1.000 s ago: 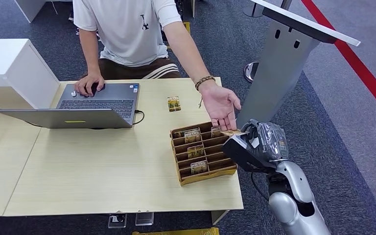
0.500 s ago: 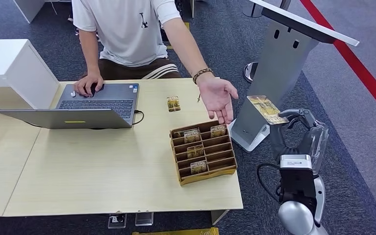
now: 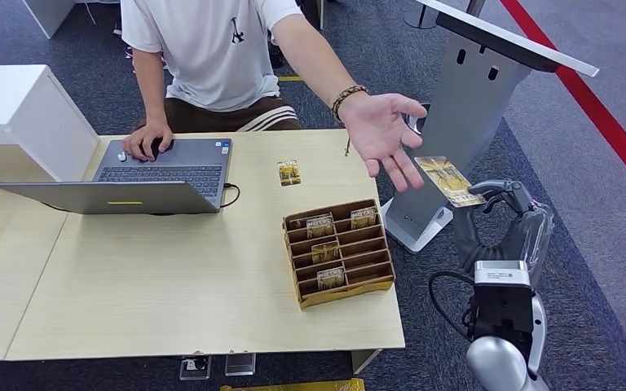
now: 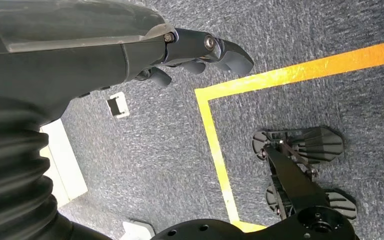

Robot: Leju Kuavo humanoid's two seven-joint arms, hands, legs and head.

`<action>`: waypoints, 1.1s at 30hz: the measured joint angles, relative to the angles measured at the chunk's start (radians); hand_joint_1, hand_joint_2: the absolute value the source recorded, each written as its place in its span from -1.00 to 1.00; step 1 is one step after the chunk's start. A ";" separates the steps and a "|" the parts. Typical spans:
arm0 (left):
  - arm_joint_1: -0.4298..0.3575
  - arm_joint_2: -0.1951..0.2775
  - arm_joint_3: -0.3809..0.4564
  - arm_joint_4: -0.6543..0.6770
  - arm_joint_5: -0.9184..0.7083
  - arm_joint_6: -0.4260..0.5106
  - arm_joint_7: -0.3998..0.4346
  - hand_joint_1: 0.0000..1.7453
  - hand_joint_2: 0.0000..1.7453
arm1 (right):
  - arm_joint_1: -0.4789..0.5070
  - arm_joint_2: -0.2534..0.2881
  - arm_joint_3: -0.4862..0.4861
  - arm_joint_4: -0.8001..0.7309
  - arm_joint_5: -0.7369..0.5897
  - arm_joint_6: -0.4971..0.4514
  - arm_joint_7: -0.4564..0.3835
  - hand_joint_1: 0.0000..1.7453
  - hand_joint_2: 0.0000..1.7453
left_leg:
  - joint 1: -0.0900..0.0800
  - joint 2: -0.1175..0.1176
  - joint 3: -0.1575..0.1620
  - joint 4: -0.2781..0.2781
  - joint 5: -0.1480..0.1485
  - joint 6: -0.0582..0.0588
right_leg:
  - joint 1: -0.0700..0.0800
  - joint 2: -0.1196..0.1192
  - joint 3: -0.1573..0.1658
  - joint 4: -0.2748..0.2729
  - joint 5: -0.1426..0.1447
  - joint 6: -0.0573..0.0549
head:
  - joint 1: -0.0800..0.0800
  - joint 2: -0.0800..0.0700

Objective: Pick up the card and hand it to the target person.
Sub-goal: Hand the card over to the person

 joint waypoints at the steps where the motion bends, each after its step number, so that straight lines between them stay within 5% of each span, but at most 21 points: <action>1: 0.000 0.000 0.000 0.000 0.000 0.000 0.000 -1.00 -1.00 | 0.000 0.000 0.000 0.001 -0.003 0.002 0.001 -1.00 1.00 | 0.000 0.000 0.000 0.000 0.000 0.000 | 0.000 0.000 0.000 0.000 0.000 0.000 | 0.000 0.000; 33: 0.003 0.002 0.004 0.000 0.005 0.000 0.000 -1.00 -1.00 | -0.008 -0.006 0.000 0.028 -0.060 0.047 0.023 -1.00 1.00 | 0.000 0.000 0.000 0.000 0.000 0.000 | 0.000 0.000 0.000 0.000 0.000 0.000 | 0.000 0.000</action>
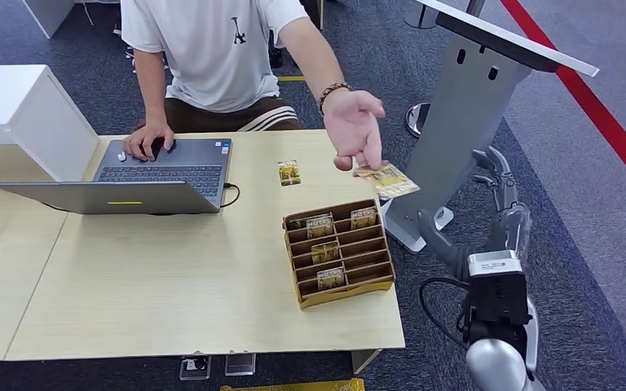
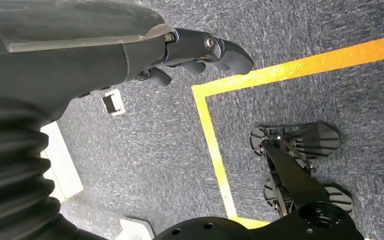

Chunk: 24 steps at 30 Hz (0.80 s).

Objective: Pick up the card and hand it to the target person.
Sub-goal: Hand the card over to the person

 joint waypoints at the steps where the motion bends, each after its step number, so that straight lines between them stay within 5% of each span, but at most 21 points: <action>1: 0.000 0.000 0.000 0.000 0.000 0.000 0.000 -1.00 -1.00 | 0.000 0.000 0.000 0.000 0.000 0.001 0.001 -1.00 1.00 | 0.000 0.000 0.000 0.000 0.000 0.000 | 0.000 0.000 0.000 0.000 0.000 0.000 | 0.000 0.000; 13: 0.000 0.000 0.001 0.000 0.000 0.000 0.000 -1.00 -1.00 | -0.002 -0.002 0.000 0.010 -0.011 0.011 0.012 -1.00 1.00 | 0.000 0.000 0.000 0.000 0.000 0.000 | 0.000 0.000 0.000 0.000 0.000 0.000 | 0.000 0.000; 24: 0.006 0.008 0.009 0.000 0.009 0.000 0.001 -1.00 -1.00 | -0.025 -0.039 0.010 0.128 -0.052 0.065 0.131 -1.00 1.00 | 0.000 0.000 0.000 0.000 0.000 0.000 | 0.000 0.000 0.000 0.000 0.000 0.000 | 0.001 0.000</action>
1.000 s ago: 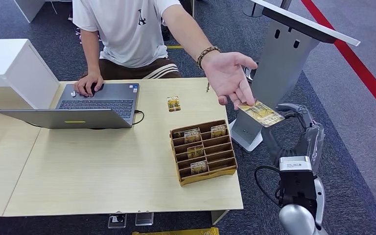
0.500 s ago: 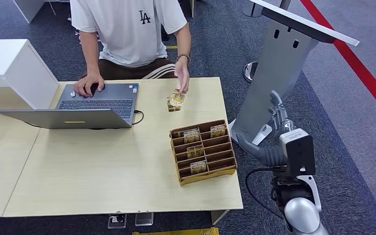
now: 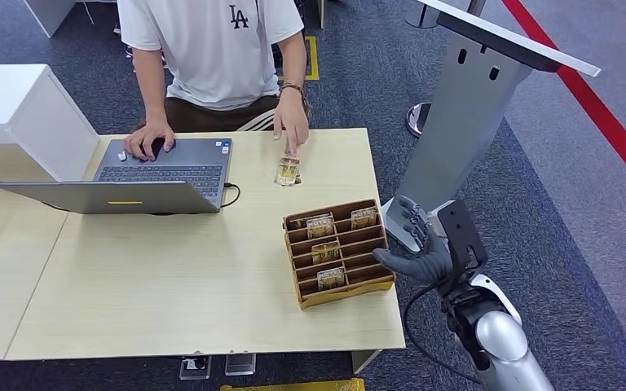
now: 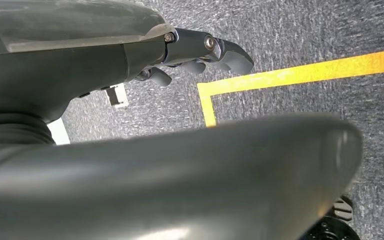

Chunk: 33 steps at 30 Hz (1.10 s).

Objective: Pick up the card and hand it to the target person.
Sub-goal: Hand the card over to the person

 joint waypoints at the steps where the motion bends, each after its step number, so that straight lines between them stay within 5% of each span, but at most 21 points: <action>1: 0.000 0.000 0.000 0.000 0.000 0.000 0.000 -1.00 -1.00 | -0.001 -0.003 0.001 0.007 -0.002 0.002 0.002 -1.00 1.00 | 0.000 0.000 0.000 0.000 0.000 0.000 | 0.000 0.000 0.000 0.000 0.000 0.000 | 0.000 0.000; 33: -0.009 0.001 0.000 0.000 -0.006 0.000 0.017 -1.00 -1.00 | 0.006 -0.037 -0.024 0.040 0.043 0.026 0.001 -1.00 1.00 | 0.000 0.000 0.000 0.000 0.000 0.000 | 0.000 0.000 0.000 0.000 0.000 0.000 | 0.001 0.000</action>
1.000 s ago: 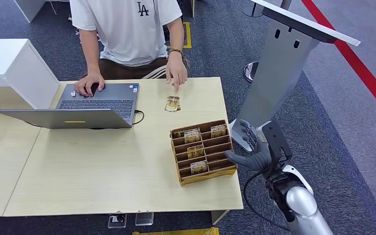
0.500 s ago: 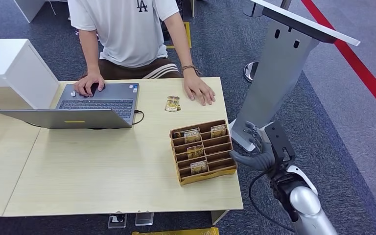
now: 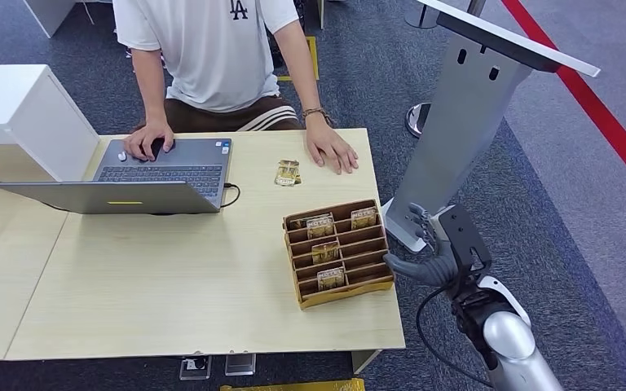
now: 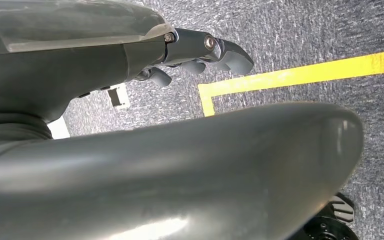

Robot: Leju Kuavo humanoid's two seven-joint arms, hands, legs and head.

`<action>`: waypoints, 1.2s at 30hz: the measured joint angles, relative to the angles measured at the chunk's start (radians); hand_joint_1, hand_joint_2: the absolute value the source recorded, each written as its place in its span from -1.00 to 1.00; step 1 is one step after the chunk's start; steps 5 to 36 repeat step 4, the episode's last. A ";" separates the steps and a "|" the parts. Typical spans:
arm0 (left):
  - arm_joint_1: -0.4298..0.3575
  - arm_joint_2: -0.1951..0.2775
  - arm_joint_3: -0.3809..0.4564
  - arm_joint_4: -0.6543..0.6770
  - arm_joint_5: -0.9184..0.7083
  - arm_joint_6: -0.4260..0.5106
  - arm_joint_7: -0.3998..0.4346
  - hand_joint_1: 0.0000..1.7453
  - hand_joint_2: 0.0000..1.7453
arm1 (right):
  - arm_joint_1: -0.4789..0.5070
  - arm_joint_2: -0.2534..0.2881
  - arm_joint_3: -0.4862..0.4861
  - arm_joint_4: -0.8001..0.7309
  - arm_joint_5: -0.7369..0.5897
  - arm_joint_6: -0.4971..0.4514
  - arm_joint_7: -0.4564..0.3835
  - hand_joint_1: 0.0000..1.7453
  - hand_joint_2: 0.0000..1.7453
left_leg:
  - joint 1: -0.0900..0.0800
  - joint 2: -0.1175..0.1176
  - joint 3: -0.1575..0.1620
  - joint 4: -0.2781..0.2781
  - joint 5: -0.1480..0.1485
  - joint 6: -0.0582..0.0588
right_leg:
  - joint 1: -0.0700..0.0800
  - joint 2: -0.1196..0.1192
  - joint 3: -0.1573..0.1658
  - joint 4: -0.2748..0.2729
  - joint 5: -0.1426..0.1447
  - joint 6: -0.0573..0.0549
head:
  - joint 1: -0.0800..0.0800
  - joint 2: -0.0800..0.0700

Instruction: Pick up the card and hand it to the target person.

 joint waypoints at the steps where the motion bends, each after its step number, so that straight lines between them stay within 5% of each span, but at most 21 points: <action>1: 0.000 0.000 0.000 0.000 0.000 0.000 0.000 -1.00 -1.00 | 0.000 0.000 0.000 0.001 0.001 0.002 -0.001 -1.00 1.00 | 0.000 0.000 0.000 0.000 0.000 0.000 | 0.000 0.000 0.000 0.000 0.000 0.000 | 0.000 0.000; 36: 0.002 0.000 0.000 0.000 0.002 0.000 0.000 -1.00 -1.00 | -0.001 0.001 0.000 0.002 0.003 0.005 -0.003 -1.00 1.00 | 0.000 0.000 0.000 0.000 0.000 0.000 | 0.000 0.000 0.000 0.000 0.000 0.000 | 0.000 0.000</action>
